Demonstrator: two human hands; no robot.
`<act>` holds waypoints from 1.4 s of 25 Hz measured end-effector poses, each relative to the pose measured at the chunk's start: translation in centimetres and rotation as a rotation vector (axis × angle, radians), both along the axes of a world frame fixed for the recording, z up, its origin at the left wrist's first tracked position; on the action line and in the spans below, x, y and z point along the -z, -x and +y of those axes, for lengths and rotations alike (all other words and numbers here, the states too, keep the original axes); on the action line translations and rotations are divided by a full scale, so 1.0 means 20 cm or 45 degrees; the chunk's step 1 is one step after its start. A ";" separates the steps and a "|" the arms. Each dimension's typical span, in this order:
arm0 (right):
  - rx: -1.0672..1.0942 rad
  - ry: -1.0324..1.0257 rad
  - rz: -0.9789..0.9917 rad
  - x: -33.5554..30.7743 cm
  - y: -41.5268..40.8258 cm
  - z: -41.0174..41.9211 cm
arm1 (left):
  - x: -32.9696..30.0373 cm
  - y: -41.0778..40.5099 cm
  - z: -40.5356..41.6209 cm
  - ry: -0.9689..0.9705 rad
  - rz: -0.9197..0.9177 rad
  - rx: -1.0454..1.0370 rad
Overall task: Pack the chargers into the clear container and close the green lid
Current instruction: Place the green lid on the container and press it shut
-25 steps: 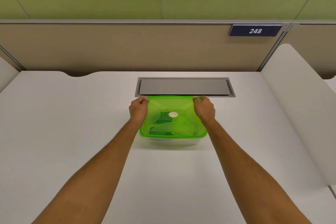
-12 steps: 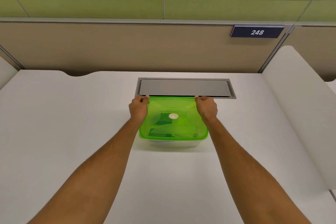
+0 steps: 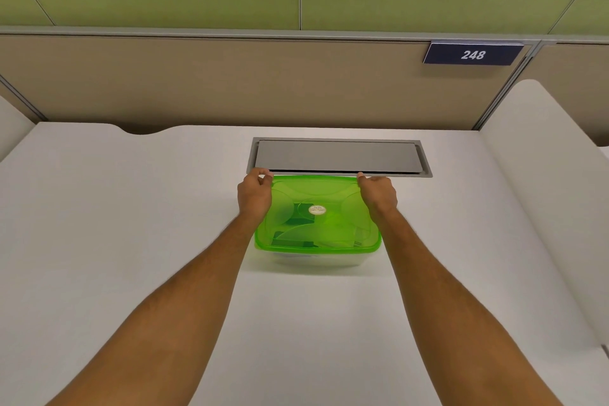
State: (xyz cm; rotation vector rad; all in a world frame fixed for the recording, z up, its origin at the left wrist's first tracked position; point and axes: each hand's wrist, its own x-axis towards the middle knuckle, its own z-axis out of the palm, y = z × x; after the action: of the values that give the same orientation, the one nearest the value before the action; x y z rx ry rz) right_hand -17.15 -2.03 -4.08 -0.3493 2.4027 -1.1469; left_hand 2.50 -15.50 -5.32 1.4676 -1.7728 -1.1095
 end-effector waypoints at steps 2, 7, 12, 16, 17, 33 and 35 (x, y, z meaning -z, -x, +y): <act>0.011 -0.005 -0.023 0.01 0.02 -0.01 | 0.00 0.00 0.00 0.003 0.001 -0.003; 0.012 -0.048 -0.009 0.03 0.04 -0.02 | 0.00 0.00 0.00 0.026 -0.012 0.001; 0.013 -0.035 -0.055 0.03 0.07 -0.03 | 0.01 0.01 0.00 0.035 -0.030 -0.004; 0.000 -0.059 -0.069 0.00 0.07 -0.01 | 0.01 0.00 0.01 0.024 -0.034 -0.006; -0.027 -0.081 -0.057 -0.01 0.07 0.01 | 0.01 -0.01 0.01 0.014 -0.040 -0.010; -0.320 -0.193 -0.427 -0.13 -0.14 0.50 | -0.10 -0.43 0.29 -0.574 0.069 0.150; -0.335 -0.192 -0.477 -0.14 -0.17 0.54 | -0.12 -0.46 0.34 -0.674 0.099 0.200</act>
State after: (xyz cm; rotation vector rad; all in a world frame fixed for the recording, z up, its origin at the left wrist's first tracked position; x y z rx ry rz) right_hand -13.67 8.72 -1.23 -0.3533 2.0295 -0.8254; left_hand 11.77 -8.71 -3.01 1.5613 -1.6337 -1.7951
